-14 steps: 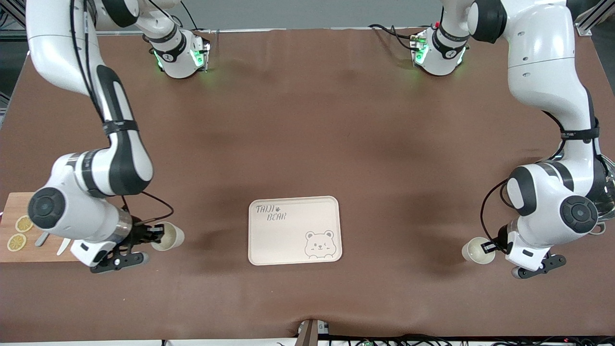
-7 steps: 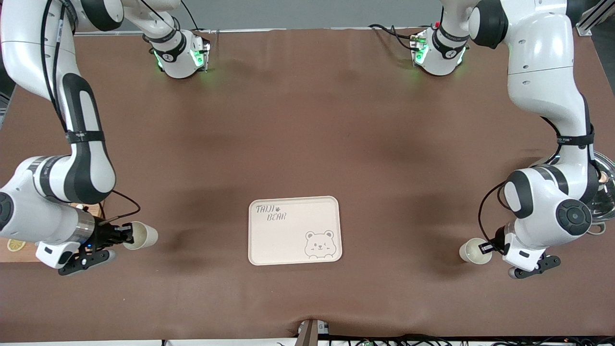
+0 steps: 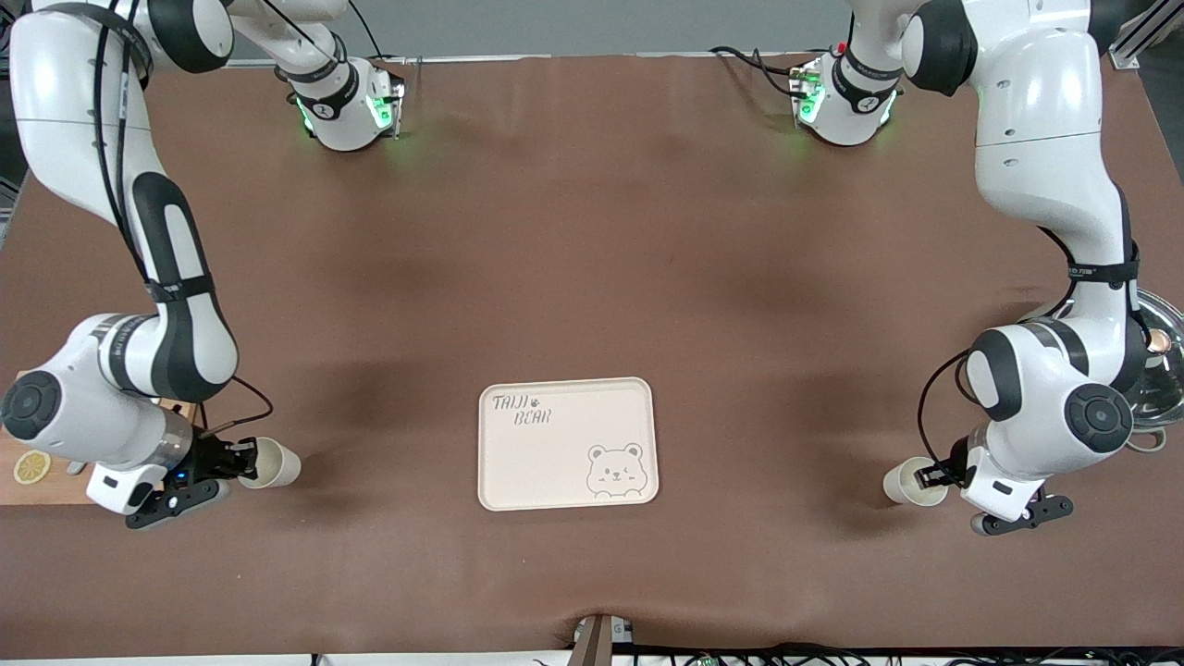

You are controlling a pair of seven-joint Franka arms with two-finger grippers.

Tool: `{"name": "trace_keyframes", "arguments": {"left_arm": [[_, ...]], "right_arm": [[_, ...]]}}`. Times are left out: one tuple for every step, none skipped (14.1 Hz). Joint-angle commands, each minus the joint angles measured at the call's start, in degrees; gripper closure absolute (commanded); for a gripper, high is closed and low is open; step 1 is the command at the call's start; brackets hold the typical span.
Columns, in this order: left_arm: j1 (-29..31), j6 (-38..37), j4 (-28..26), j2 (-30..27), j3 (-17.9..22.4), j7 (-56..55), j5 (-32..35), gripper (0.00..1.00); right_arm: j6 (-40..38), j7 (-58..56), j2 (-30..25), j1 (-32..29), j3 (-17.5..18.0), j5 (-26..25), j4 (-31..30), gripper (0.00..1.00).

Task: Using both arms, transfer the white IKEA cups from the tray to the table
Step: 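Lower the cups onto the table with both grippers and release them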

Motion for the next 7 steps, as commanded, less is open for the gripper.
{"name": "trace_keyframes", "arguments": {"left_arm": [[0.44, 0.38, -0.24, -1.65, -0.35, 1.73, -1.26, 0.03], [0.44, 0.30, -0.15, -2.26, -0.35, 1.82, -1.17, 0.00], [0.27, 0.30, -0.07, -3.14, -0.26, 1.82, -1.00, 0.00], [0.27, 0.30, -0.07, -4.02, -0.26, 1.82, -1.00, 0.00], [0.18, 0.12, -0.15, -5.07, -0.26, 1.82, -0.82, 0.00], [0.09, -0.14, -0.33, -5.95, -0.26, 1.82, -0.74, 0.00], [0.00, -0.40, -0.50, -6.92, -0.35, 1.99, -0.65, 0.00]], "right_arm": [[1.42, -1.48, 0.04, -0.94, 1.00, 1.37, -0.77, 1.00], [1.86, -1.48, 0.31, -0.94, 1.09, 1.37, -0.77, 1.00], [2.39, -1.57, 0.57, -0.94, 1.09, 1.28, -0.77, 1.00], [3.00, -1.57, 0.75, -0.94, 1.09, 1.37, -0.77, 1.00], [3.36, -1.57, 1.18, -0.94, 1.09, 1.37, -0.77, 1.00], [3.71, -1.57, 1.36, -0.94, 1.09, 1.37, -0.77, 1.00], [3.97, -1.57, 1.54, -0.94, 1.09, 1.37, -0.77, 1.00]]}}
